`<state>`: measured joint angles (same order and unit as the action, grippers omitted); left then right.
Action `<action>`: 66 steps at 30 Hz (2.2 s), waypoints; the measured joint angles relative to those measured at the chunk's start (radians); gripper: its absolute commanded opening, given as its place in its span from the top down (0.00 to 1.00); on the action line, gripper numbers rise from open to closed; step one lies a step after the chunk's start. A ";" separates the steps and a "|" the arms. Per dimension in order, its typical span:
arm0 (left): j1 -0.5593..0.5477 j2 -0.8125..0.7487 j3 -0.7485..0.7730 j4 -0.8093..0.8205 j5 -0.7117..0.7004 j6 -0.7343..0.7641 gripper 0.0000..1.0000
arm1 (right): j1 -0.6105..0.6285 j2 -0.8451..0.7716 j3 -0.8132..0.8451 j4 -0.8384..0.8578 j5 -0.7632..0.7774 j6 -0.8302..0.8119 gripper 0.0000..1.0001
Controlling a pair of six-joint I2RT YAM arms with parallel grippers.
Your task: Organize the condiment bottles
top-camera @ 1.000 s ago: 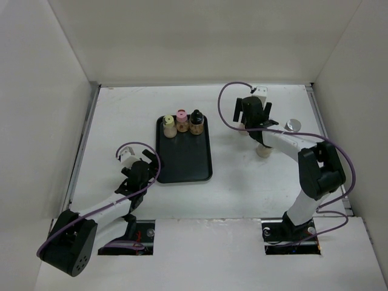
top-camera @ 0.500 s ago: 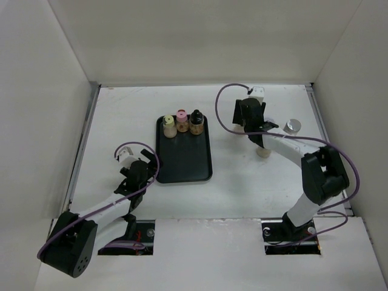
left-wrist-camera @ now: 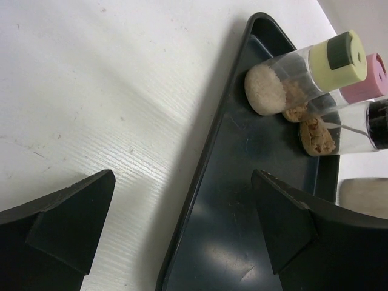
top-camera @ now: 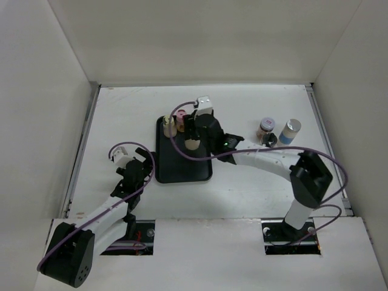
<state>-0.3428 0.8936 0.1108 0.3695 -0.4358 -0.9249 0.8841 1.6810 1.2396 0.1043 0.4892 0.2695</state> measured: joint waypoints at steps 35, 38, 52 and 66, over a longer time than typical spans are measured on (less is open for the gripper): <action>0.001 0.016 -0.015 -0.006 0.005 -0.007 0.00 | 0.057 -0.029 -0.023 0.098 -0.005 0.063 0.66; -0.004 0.029 -0.015 -0.006 0.011 -0.007 0.00 | -0.042 -0.268 -0.203 0.134 0.041 0.094 0.80; -0.039 0.070 -0.015 0.031 0.021 -0.007 0.00 | -0.428 -0.664 -0.607 -0.152 0.209 0.180 0.06; -0.039 0.080 -0.015 0.044 0.022 -0.006 0.00 | -0.560 -0.401 -0.578 -0.103 0.077 0.157 0.21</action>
<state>-0.3820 0.9733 0.0959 0.4133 -0.4141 -0.9310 0.3237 1.2800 0.6613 0.0013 0.5659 0.4263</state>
